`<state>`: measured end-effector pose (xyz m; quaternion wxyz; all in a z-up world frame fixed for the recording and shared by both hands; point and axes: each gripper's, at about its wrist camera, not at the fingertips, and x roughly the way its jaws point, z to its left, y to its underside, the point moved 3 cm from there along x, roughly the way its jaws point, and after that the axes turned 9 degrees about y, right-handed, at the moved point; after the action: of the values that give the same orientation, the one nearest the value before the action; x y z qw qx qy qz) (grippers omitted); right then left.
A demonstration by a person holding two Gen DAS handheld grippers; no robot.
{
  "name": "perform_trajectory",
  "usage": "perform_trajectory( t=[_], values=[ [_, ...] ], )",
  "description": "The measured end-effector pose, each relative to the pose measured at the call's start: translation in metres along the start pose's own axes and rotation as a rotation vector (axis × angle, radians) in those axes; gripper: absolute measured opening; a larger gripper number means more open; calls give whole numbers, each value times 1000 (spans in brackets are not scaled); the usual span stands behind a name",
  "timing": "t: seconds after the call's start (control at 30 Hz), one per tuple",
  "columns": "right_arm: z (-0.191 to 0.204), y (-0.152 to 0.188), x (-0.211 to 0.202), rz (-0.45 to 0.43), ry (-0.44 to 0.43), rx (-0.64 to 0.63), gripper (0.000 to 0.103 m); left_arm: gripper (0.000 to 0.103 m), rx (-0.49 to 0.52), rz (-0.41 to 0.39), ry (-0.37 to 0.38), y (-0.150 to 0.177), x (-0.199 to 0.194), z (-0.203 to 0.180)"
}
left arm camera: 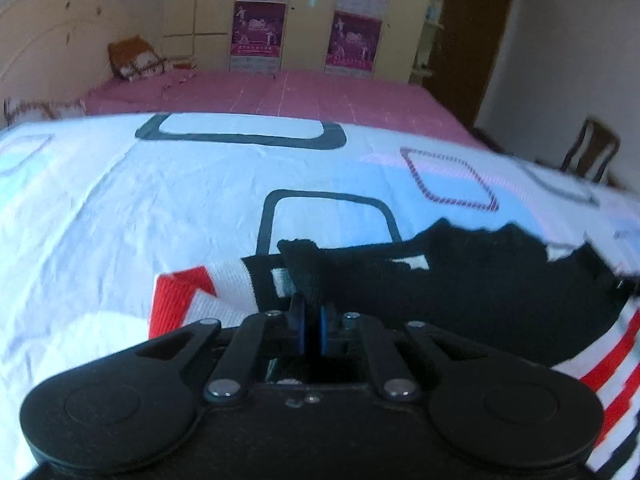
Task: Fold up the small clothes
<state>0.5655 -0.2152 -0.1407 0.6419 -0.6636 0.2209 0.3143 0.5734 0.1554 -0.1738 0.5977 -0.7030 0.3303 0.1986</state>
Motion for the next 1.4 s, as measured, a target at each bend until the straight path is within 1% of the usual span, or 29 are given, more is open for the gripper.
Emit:
perform_trajectory(
  t=[0.07, 0.1, 0.13, 0.17, 0.2, 0.23, 0.27, 0.33, 0.37, 0.4, 0.43, 0.5, 0.63, 0.83, 0.97, 1.13, 1.2, 1.27, 1.3, 1.33, 1.4],
  values=[
    [5, -2, -3, -1, 23, -37, 3, 15, 48, 8, -31, -1, 0, -7],
    [7, -3, -5, -7, 36, -57, 4, 26, 60, 7, -48, -1, -1, -10],
    [9, -4, -10, -24, 58, -67, 22, 32, 76, 6, -86, -1, -4, -13],
    [10, -2, -17, -49, 91, -72, 59, 50, 93, -1, -113, -1, -8, -18],
    [12, 0, -27, -98, 117, -78, 71, 69, 106, -20, -129, -1, -14, -24],
    [13, 1, -34, -133, 111, -88, 74, 73, 118, -47, -135, -3, -21, -32],
    [18, 1, -39, -141, 96, -99, 74, 74, 134, -65, -123, -3, -27, -41],
    [33, 2, -46, -141, 43, -127, 74, 74, 148, -65, -91, -4, -30, -59],
    [41, 3, -47, -137, 18, -141, 71, 74, 146, -63, -71, -4, -30, -67],
    [51, 4, -46, -125, -17, -164, 66, 74, 147, -58, -53, -3, -28, -73],
    [61, 6, -46, -111, -37, -181, 57, 74, 151, -52, -42, 0, -25, -81],
    [79, 10, -44, -93, -82, -201, 56, 74, 156, -35, -29, 6, -19, -92],
    [103, 21, -36, -58, -121, -227, 56, 74, 150, -8, -22, 19, -11, -103],
    [117, 27, -25, -41, -133, -230, 56, 75, 144, -1, -27, 25, -8, -103],
    [116, 29, -27, -37, -132, -225, 56, 77, 139, -1, -29, 27, -7, -102],
    [105, 31, -32, -30, -127, -207, 56, 79, 138, 2, -31, 28, -9, -97],
    [90, 30, -34, -36, -83, -182, 56, 81, 133, 1, -42, 29, -13, -89],
    [67, 29, -32, -24, -35, -133, 56, 81, 130, 2, -74, 30, -18, -76],
    [53, 30, -31, -17, 9, -114, 56, 81, 128, 2, -89, 31, -22, -69],
    [41, 31, -32, -15, 30, -97, 56, 81, 124, -2, -104, 33, -27, -60],
    [21, 32, -35, -6, 31, -65, 56, 81, 103, -11, -115, 37, -36, -41]
  ],
)
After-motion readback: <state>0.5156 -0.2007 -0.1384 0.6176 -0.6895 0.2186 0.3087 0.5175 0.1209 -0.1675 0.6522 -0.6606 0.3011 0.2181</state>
